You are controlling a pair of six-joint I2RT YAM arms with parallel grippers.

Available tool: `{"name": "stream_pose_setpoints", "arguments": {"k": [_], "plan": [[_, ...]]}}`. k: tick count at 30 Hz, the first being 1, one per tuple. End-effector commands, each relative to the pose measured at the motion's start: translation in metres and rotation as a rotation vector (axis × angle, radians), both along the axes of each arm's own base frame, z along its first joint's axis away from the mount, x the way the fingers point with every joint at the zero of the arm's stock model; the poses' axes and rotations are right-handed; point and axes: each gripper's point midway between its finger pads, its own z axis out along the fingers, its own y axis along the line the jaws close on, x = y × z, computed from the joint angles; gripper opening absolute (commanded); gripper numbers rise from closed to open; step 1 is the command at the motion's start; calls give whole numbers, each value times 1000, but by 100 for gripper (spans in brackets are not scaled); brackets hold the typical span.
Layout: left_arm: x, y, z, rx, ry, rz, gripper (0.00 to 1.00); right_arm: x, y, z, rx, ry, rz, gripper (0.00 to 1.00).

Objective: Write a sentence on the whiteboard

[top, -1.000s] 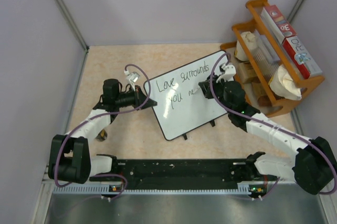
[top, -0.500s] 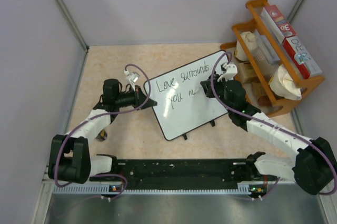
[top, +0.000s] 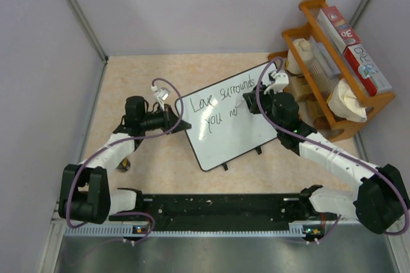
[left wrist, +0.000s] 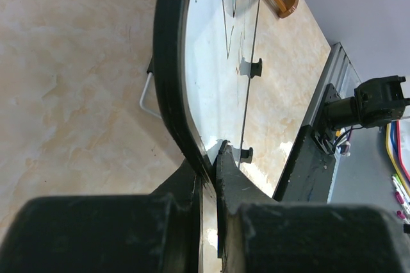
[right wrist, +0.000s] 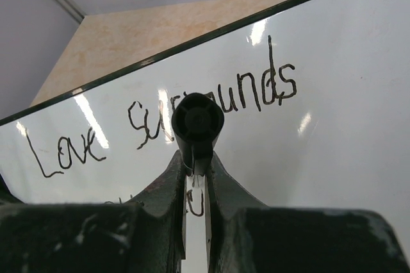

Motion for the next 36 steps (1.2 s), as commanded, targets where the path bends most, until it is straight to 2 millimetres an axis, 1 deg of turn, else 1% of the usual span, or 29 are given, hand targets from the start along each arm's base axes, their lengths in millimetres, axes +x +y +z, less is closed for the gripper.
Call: {"name": "stream_pose_setpoints", "arguments": {"k": [1,5,6,9,13,16,18,22,26,29,31,36], "plan": [[9,14,-42,203,-141,0,0,3,5,14,26,-26,23,0],[9,14,-41,202,-143,0,0,-2,6,5,28,-8,39,0],[10,14,-41,203,-143,1,0,-4,5,0,24,4,41,0],[9,14,-41,202,-141,0,0,-5,6,-1,24,6,47,0],[9,14,-42,203,-139,1,0,-7,3,9,41,-12,41,0],[10,14,-41,204,-140,3,0,-11,1,23,68,-43,39,0],[10,14,-41,204,-142,3,0,-13,-2,31,79,-63,33,0],[9,14,-42,204,-140,3,0,-14,-12,40,74,-91,-3,0],[9,14,-41,204,-142,3,0,-9,-22,37,49,-97,-39,0],[9,14,-42,204,-142,3,0,-4,-26,29,34,-87,-59,0],[10,14,-41,205,-144,4,0,-2,-26,24,29,-77,-62,0],[9,14,-42,204,-140,3,0,3,-22,24,29,-79,-57,0]]}}
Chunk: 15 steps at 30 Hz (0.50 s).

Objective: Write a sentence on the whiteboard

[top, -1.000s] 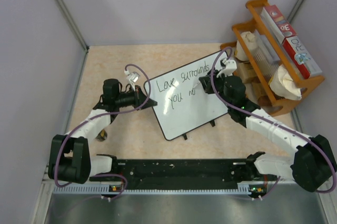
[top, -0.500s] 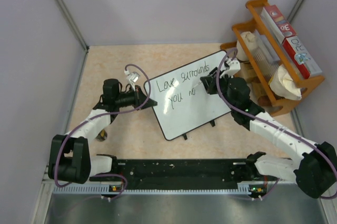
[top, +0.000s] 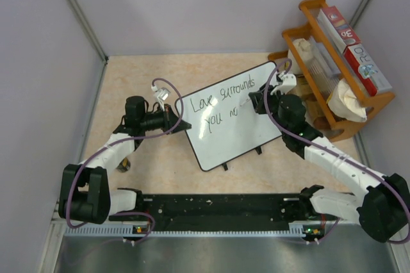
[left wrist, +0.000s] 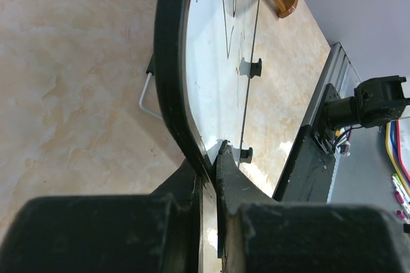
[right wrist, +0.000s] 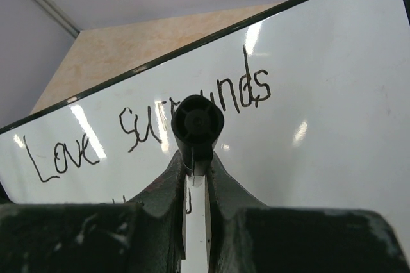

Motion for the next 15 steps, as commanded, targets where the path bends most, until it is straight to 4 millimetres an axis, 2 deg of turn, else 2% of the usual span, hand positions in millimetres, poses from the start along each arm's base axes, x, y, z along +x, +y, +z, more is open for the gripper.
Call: {"name": "stream_pose_setpoints", "arguments": {"k": [1,7,15], "plan": [[10,14,-42,206,-141,4,0,9,-1,11,12,-45,-16,0],[10,14,-42,205,-140,4,0,13,4,11,21,-43,-5,0],[10,14,-42,204,-139,3,0,14,9,-4,17,-9,16,0]]}}
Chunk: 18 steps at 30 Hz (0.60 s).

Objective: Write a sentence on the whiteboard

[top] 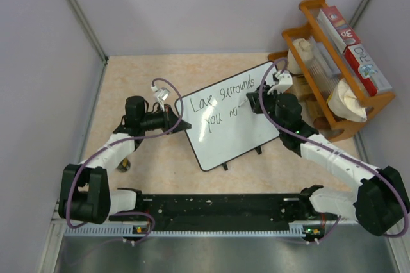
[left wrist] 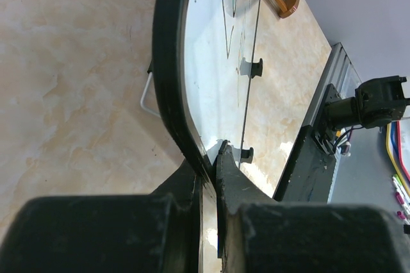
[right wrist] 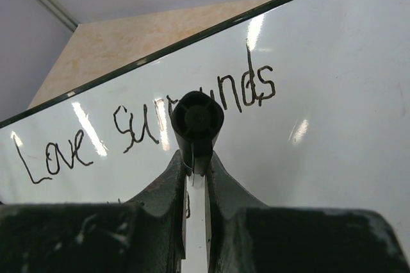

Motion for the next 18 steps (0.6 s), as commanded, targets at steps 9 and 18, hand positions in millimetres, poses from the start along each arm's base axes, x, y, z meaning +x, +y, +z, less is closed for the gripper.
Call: {"name": "stream_pose_setpoints", "arguments": {"k": [9,18], "plan": [[10,14,-41,203,-140,0,0,-2,-3,-8,3,15,-4,0],[9,13,-42,201,-138,-3,0,-12,-9,-30,-20,57,-6,0]]}}
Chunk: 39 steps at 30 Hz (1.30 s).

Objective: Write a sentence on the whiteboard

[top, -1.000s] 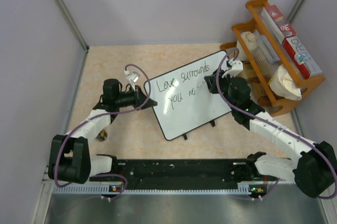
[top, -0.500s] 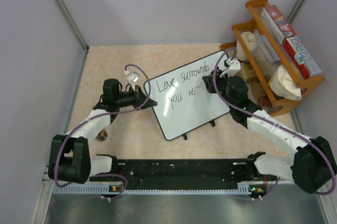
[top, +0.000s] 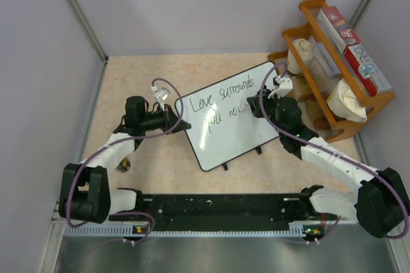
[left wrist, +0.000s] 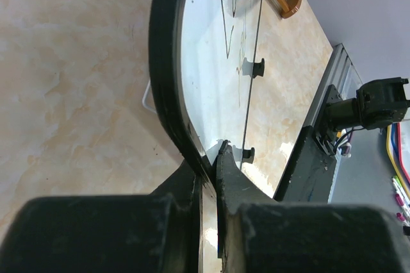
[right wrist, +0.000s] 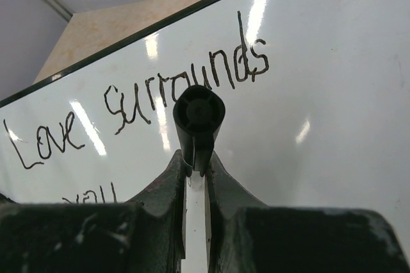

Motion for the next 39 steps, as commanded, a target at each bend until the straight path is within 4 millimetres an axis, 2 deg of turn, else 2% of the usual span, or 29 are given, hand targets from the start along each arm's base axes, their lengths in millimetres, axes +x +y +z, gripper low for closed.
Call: {"name": "stream_pose_setpoints", "arguments": {"k": [1,5,15,24,31,39], "plan": [[9,13,-39,199,-148,-10,0,-7,-8,-18,-27,38,-11,0],[9,13,-39,198,-148,-11,0,-6,-11,-19,-32,35,-27,0],[8,13,-39,196,-151,-10,0,8,-9,21,0,-44,-50,0],[9,13,-39,197,-152,-11,0,16,-9,39,16,-75,-56,0],[8,13,-39,197,-151,-11,0,15,-11,30,4,-56,-60,0],[8,13,-39,198,-148,-9,0,7,-15,2,-27,-7,-55,0]]}}
